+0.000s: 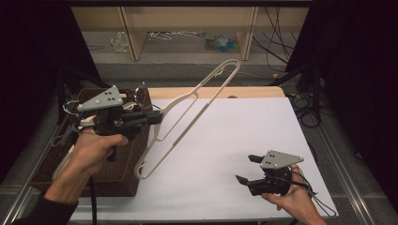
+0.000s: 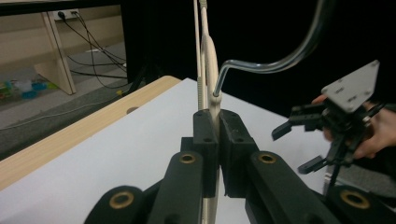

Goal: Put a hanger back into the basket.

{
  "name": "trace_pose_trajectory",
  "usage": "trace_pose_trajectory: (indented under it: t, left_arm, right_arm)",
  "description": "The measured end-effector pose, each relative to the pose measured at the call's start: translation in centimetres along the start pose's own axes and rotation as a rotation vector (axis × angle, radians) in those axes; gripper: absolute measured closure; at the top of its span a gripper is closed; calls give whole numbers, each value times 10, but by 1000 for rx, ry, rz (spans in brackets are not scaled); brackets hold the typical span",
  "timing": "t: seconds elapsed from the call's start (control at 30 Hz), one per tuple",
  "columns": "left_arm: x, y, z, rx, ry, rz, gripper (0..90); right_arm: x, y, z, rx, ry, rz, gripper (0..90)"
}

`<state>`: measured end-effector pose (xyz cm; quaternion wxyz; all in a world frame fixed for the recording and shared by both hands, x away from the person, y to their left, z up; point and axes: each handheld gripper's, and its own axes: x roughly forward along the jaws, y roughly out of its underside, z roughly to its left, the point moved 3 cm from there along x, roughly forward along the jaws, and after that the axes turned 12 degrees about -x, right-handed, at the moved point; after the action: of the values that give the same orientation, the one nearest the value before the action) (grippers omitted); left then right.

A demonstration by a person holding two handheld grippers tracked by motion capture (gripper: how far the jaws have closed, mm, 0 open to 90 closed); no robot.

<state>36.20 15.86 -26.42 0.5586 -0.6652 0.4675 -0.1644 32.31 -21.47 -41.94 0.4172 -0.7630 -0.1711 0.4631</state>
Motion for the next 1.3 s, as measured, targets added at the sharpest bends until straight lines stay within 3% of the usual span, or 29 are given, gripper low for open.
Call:
trace_pose_trajectory:
  t: [0.17,0.3,0.53,0.73,0.93,1.03,1.3]
  left_arm:
    - [-20,-12,3,-25,-5,-22,858]
    - [-39,-21,10,-29,-33,-40,858]
    - [-74,-29,35,-31,-164,-83,858]
    - [-94,-23,66,-28,-282,-87,858]
    - [-105,-11,94,-37,-369,-59,858]
    - [-107,-2,107,-56,-398,-42,858]
    - [-111,21,133,-74,-424,-2,857]
  right_arm:
    - [0,3,0,-4,-5,12,229]
    - [-1,4,0,-6,-5,15,231]
    - [-2,6,0,5,5,13,222]
    - [-2,8,0,9,8,15,220]
    - [-3,9,-1,4,10,16,220]
    - [-3,9,-1,5,8,19,220]
    - [-4,10,-1,6,4,22,221]
